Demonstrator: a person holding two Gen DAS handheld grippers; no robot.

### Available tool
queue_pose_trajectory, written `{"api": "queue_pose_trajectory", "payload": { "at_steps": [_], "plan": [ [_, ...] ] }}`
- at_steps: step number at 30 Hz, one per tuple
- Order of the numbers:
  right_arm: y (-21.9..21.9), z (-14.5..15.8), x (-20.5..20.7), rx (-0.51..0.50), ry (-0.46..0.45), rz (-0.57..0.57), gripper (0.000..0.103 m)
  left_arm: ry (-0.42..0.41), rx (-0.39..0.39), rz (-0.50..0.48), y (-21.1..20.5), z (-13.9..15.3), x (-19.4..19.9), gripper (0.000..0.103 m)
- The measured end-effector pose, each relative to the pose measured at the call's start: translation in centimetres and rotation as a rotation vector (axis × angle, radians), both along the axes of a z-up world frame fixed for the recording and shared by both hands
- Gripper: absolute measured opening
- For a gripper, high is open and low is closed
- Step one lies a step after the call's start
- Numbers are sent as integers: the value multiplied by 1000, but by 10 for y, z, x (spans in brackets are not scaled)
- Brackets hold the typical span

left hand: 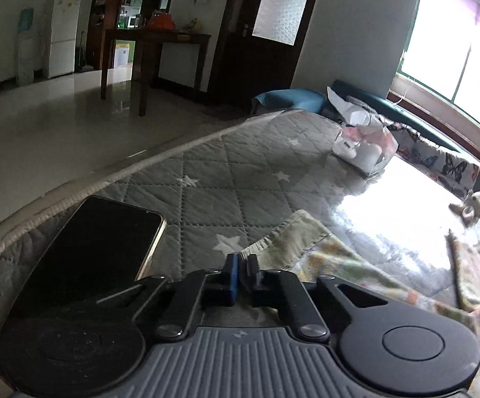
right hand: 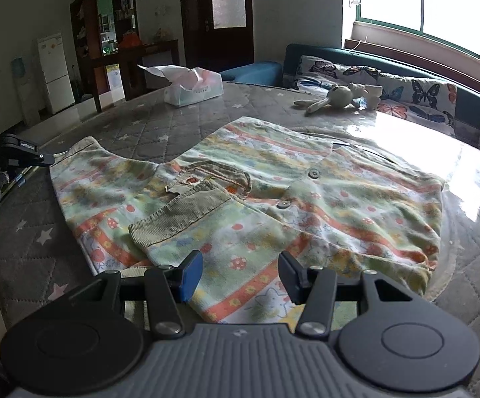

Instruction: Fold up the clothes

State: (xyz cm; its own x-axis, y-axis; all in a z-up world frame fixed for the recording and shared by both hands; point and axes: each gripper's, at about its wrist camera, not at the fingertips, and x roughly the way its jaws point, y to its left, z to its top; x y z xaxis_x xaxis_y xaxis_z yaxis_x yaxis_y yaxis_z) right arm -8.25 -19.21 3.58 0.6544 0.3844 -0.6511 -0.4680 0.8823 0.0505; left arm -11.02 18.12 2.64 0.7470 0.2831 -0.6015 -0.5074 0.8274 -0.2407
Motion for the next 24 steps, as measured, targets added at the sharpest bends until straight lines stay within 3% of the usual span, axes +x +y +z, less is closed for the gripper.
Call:
{"api": "queue_pose_trajectory", "payload": {
  "at_steps": [4,11,19,24],
  "plan": [
    [-8,3,-1,14,-7,-29,52,-111,-28,-98,-21,27,-7,4],
    [-29,6,-6,40,-23,-101,52,-236,-92,-457,-104,72,4,4],
    [-64,12,-13,77,-47,-210,52,-272,-199,-834,-210,82,21,4],
    [-78,14,-12,96,-50,-253,52,-193,-219,-988,-252,62,27,4]
  ]
}}
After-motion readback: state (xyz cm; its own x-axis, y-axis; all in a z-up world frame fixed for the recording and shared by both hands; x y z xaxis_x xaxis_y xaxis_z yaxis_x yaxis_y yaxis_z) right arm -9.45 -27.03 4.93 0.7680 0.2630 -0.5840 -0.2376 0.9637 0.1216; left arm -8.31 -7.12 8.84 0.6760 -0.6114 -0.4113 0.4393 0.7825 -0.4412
